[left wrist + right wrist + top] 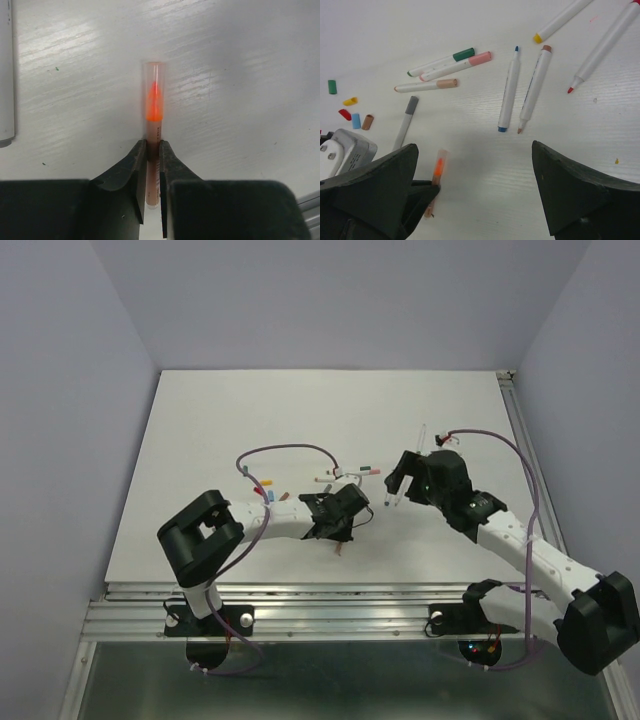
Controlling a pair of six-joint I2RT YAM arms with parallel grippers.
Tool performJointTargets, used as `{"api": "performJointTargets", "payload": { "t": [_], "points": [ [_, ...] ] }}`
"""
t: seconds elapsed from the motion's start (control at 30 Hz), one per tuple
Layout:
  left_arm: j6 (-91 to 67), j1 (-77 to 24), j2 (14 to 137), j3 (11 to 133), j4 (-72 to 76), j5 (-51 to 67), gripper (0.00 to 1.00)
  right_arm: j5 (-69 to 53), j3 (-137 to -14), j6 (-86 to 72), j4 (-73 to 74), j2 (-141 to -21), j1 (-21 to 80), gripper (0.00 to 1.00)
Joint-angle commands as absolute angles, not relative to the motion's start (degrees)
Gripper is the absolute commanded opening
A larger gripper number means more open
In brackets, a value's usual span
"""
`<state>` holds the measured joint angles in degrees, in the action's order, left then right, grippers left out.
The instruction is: Open the pen caps
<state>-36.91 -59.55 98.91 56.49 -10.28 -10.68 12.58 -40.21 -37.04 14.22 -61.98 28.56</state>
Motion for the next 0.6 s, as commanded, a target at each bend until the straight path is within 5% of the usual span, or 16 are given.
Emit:
{"api": "performJointTargets", "payload": {
  "t": [0.0, 0.33, 0.57],
  "points": [
    [-37.18, -60.21, 95.38, 54.93, -12.32, -8.88, 0.0, 7.75, -37.62, -34.02, 10.3, -57.14, 28.39, 1.0],
    [-33.4, -60.29, 80.43, 49.05, 1.49, -3.61, 0.0, -15.8, -28.65, -40.24, -9.3, -52.46, 28.48, 1.0],
    [-35.24, -60.29, 78.58, 47.2, 4.3, -2.9, 0.0, -13.47, -30.76, -42.45, -13.01, -59.06, 32.68, 0.89]
  ]
}}
